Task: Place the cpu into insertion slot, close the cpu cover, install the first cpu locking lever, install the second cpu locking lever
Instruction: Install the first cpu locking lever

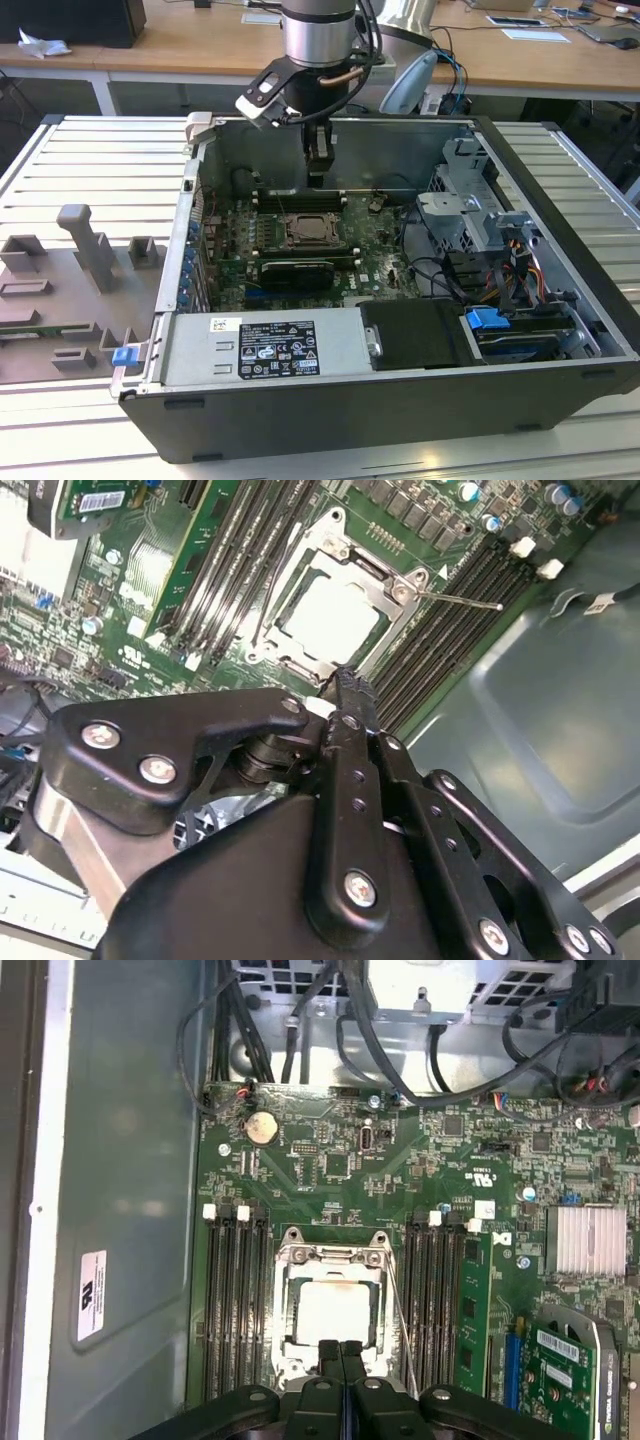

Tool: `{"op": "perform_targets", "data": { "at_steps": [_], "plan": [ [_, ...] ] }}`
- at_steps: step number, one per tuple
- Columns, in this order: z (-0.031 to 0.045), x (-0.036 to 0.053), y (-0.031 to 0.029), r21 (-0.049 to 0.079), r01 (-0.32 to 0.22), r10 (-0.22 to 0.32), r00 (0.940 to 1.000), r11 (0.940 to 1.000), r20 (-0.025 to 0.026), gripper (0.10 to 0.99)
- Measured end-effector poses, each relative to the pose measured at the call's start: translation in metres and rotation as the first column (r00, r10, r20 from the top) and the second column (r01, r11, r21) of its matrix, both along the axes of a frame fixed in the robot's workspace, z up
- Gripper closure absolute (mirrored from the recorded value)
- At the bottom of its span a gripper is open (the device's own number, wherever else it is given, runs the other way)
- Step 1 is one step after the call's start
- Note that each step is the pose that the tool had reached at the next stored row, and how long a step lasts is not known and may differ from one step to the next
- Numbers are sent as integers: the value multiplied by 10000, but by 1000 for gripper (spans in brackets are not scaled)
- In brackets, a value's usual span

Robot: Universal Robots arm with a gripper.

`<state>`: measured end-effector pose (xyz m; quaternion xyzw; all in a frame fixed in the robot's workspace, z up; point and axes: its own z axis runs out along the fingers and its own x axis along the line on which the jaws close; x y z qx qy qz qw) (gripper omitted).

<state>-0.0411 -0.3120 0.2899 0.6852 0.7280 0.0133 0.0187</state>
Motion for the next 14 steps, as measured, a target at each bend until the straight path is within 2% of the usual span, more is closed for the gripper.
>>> {"op": "perform_targets", "data": {
  "at_steps": [4,6,7,8,10,11,13,14],
  "plan": [
    [0,0,0,0,-701,701,9975,9975,0,980],
    [0,0,0,0,-1367,1367,9906,9906,0,980],
    [-1,1,0,0,-1894,1894,9819,9819,1,980],
    [0,0,0,0,-2198,2198,9755,9755,0,980],
    [-1,0,0,0,-2527,2527,9676,9676,0,980],
    [-1,0,0,0,-2862,2862,9582,9582,0,980],
    [-1,1,0,1,-3226,3226,9465,9465,1,980],
    [-2,0,0,1,-3441,3441,9389,9389,1,980]
  ]
}}
